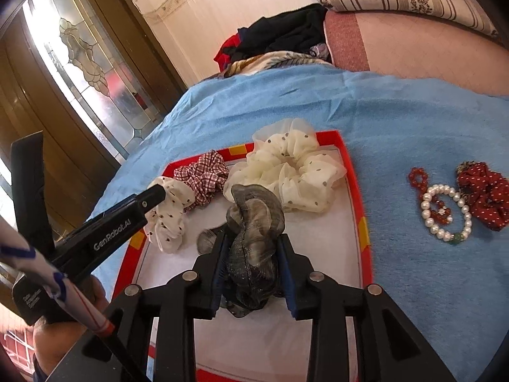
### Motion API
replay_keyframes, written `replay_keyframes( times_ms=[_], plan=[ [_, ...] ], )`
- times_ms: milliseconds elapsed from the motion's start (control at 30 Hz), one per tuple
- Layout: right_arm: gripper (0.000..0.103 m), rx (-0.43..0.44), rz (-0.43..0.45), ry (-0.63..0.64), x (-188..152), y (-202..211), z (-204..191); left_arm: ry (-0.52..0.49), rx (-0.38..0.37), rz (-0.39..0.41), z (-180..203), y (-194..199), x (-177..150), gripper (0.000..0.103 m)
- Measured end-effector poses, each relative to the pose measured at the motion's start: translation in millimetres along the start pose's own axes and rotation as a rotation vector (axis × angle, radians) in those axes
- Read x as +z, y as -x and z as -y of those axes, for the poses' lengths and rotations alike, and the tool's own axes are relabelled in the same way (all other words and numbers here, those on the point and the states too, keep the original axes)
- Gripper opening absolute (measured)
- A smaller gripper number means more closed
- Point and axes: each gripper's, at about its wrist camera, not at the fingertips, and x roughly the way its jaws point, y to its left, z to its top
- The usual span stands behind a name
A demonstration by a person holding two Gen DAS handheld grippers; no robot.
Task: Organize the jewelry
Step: 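Open both tools to drop the scrunchies into the tray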
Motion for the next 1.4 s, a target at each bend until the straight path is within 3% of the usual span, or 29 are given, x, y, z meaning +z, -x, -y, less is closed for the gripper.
replay_keyframes(
  times_ms=[500, 1400],
  plan=[
    [0.034, 0.004, 0.081, -0.001, 1, 47, -1, -0.031, 0.002, 0.145, 18, 34, 4, 0.047],
    [0.034, -0.013, 0.096, -0.055, 1, 66, 18, -0.081, 0.000, 0.211, 41, 52, 3, 0.048]
  ],
)
